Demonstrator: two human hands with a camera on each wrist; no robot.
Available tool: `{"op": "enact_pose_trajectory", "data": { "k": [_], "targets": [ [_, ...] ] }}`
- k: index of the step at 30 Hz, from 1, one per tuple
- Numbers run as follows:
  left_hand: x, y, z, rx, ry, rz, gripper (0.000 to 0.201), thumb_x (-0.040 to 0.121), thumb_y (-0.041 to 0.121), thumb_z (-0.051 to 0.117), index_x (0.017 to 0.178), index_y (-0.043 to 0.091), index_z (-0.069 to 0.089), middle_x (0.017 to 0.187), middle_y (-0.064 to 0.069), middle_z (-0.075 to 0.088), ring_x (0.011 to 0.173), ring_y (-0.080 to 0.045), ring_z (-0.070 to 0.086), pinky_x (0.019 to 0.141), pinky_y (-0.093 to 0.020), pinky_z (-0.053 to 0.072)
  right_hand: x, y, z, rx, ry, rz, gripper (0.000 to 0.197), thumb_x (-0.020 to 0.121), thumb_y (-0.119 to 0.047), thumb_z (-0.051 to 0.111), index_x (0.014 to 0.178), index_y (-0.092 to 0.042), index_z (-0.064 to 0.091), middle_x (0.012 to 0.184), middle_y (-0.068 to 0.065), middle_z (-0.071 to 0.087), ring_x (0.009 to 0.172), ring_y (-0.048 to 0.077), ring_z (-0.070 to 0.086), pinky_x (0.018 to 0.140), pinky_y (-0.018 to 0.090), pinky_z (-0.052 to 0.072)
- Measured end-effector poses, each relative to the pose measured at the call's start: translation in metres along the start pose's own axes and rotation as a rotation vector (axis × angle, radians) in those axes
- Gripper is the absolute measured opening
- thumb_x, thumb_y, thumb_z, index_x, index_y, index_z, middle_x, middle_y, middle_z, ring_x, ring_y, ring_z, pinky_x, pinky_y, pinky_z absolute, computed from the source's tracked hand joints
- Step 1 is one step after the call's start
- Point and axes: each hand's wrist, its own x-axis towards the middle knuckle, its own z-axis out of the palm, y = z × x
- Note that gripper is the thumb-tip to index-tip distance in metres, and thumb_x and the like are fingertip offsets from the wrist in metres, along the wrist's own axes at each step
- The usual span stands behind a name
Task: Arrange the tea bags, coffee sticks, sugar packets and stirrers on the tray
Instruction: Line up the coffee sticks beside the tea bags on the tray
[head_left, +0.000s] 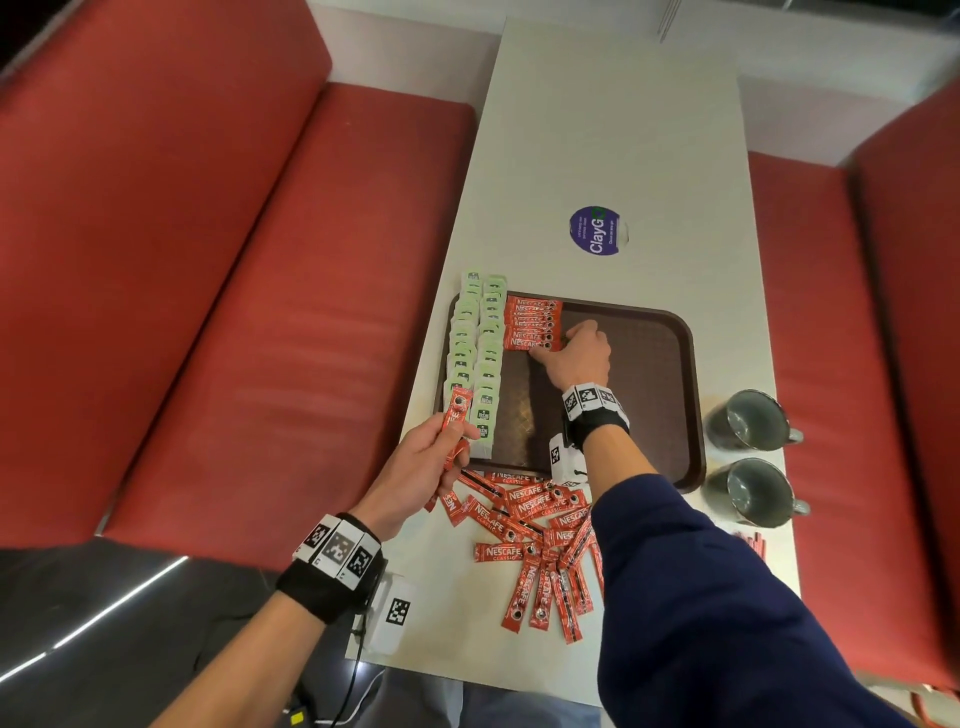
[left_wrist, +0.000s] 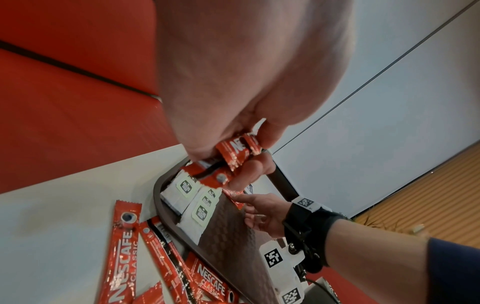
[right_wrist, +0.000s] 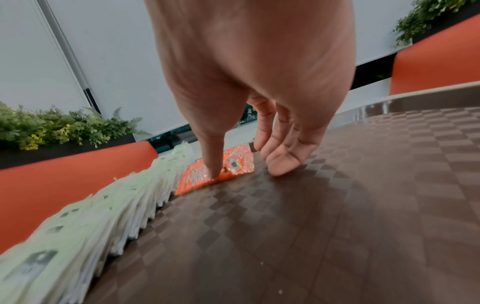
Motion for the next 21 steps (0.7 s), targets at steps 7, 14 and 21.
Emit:
{"op": "enact_pose_trajectory", "data": {
  "k": [7,14,21],
  "targets": [
    [-0.010,0.007,0.006,0.066,-0.036,0.094,0.031,0.113,0.037,0.054,0.111,0.012,0.072,0.081,-0.001,0.064,0.062,-0.013,0.049,0.057,-0.022,0.043,-0.091,-0.023,-0.052,0.272,-0.164,-0.236,0.030,0.103,-0.056,0.067,0.107,-0.027,0.072,0.097,-0.008,0.076,0.088,0.008,0.074,0.089,0.035,0.062],
    [-0.022,0.015,0.016,0.139,-0.093,0.171,0.031,0.108,0.038,0.064,0.104,0.009,0.072,0.075,-0.004,0.064,0.057,-0.007,0.049,0.052,-0.019,0.038,-0.177,-0.015,-0.085,0.467,-0.445,-0.307,0.015,0.105,-0.039,0.073,0.101,-0.026,0.080,0.090,0.004,0.078,0.084,0.032,0.074,0.077,0.036,0.062],
    [-0.029,0.017,0.007,0.193,0.038,0.239,0.030,0.102,0.048,0.072,0.095,0.019,0.073,0.081,-0.003,0.073,0.074,-0.025,0.069,0.069,-0.043,0.058,-0.185,0.020,-0.099,0.609,-0.474,-0.249,0.014,0.099,-0.028,0.082,0.103,-0.016,0.077,0.096,0.011,0.079,0.086,0.026,0.071,0.083,0.041,0.061]
  ]
}}
